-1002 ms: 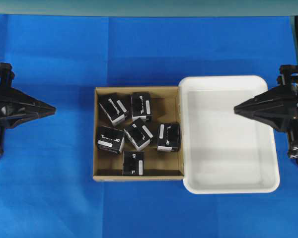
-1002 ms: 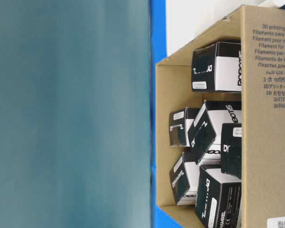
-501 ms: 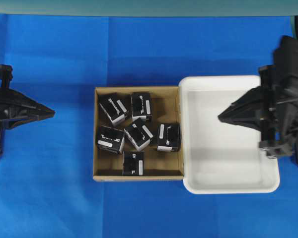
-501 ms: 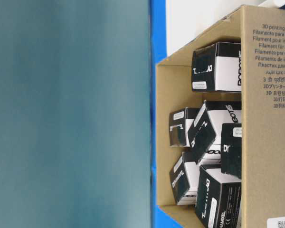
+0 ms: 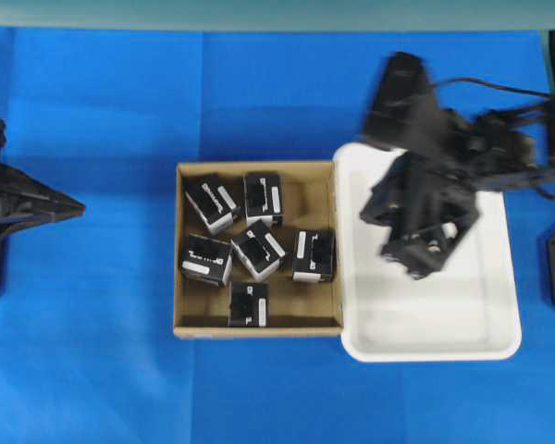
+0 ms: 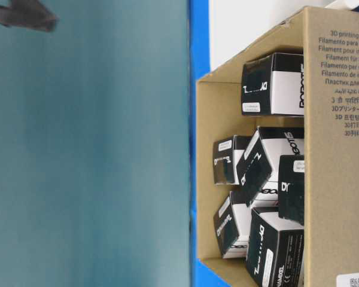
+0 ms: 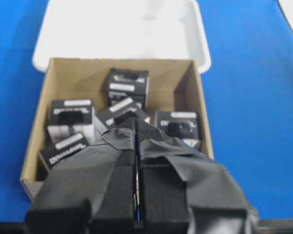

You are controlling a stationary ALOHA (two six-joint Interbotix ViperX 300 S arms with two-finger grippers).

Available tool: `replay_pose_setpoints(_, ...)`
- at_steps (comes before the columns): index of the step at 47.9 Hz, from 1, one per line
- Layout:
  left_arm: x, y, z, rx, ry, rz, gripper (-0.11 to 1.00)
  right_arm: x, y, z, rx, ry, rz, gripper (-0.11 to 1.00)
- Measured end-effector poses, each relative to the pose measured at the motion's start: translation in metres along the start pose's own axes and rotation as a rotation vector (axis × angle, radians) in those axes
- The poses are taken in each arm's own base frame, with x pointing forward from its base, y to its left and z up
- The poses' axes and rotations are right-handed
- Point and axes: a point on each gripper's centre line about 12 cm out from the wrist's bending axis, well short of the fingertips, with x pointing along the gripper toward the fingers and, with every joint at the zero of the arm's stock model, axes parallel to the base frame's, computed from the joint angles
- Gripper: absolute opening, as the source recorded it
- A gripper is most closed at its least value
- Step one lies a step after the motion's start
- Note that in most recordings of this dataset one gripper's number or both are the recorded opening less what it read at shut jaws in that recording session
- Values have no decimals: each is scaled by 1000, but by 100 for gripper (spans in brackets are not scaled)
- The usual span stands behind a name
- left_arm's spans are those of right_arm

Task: Pick a box that is randomly placed inside the cardboard box.
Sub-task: 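Swing the right gripper over the cardboard box toward the top-left DYNAMIXEL box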

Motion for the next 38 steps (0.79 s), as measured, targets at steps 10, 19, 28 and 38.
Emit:
replay_pose_setpoints(10, -7, 0, -1, 0, 26, 1, -5, 12, 6, 28, 4, 129, -41, 3)
replay_pose_setpoints(19, -11, 1, -5, -1, 70, 5, -5, 31, 6, 51, 26, 228, -77, 3)
replay_pose_setpoints(28, -14, -1, -11, 4, 118, -4, -5, 49, 9, 76, 77, 229, -86, 3)
replay_pose_setpoints(38, -20, -1, -11, 5, 129, -6, -5, 71, 7, 96, 155, 222, -97, 3)
